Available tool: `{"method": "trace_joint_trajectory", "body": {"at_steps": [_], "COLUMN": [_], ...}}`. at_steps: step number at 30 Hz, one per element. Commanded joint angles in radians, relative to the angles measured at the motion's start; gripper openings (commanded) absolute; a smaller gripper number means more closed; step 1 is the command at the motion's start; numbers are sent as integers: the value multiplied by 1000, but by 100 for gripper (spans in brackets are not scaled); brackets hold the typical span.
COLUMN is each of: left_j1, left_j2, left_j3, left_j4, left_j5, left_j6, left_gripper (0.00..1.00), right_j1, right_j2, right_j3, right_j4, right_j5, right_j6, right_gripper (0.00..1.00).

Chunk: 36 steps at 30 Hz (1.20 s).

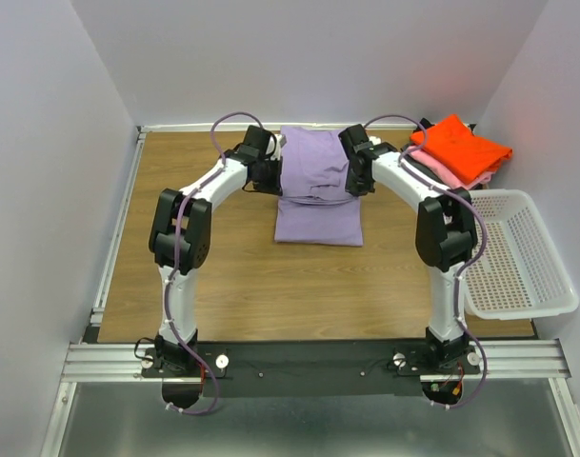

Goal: Fold and stack the t-shirts
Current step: Fold the tshirt

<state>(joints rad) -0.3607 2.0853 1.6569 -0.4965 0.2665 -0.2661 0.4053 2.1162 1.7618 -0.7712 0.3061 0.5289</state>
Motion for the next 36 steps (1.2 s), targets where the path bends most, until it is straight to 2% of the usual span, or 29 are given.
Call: {"method": "trace_joint_trajectory", "body": {"at_steps": [1, 2, 3, 4, 5, 6, 7, 8, 10, 12, 13, 23, 30, 36], "left_j1": [16, 19, 23, 32, 34, 37, 37, 37, 37, 37, 35, -37, -87, -124], "left_j2": [38, 39, 36, 32, 13, 4, -10, -37, -68, -118, -134, -223, -225, -209], "left_j3": [47, 55, 58, 60, 60, 61, 64, 63, 46, -6, -29, -247, -341, -385], "left_j4": [-34, -43, -45, -47, -47, -47, -47, -47, -37, -5, 10, 111, 225, 251], "left_j5": [22, 17, 17, 20, 13, 7, -13, -22, -29, -12, 12, 82, 163, 162], "left_j6": [24, 21, 16, 13, 10, 11, 14, 21, 24, 21, 13, -15, -76, -82], "left_gripper": [0, 1, 19, 34, 49, 58, 72, 79, 80, 80, 80, 79, 79, 79], "right_j1": [-16, -14, -16, -16, -16, -16, -16, -16, -16, -14, -7, 52, 63, 63], "right_j2": [39, 42, 48, 48, 51, 48, 39, 31, 12, -4, -2, 94, 148, 197], "right_j3": [42, 50, 73, 88, 106, 125, 158, 169, 185, 205, 218, 245, 211, 206], "right_j4": [-7, -11, -19, -33, -42, -48, -62, -63, -63, -63, -62, -62, -62, -63], "right_j5": [-8, -12, -15, -18, -25, -28, -39, -45, -74, -154, -213, -439, -484, -472], "right_j6": [-15, -15, -18, -23, -26, -32, -41, -44, -52, -58, -60, -67, -67, -76], "right_gripper": [3, 8, 18, 39, 50, 61, 71, 74, 79, 79, 79, 72, 70, 70]}}
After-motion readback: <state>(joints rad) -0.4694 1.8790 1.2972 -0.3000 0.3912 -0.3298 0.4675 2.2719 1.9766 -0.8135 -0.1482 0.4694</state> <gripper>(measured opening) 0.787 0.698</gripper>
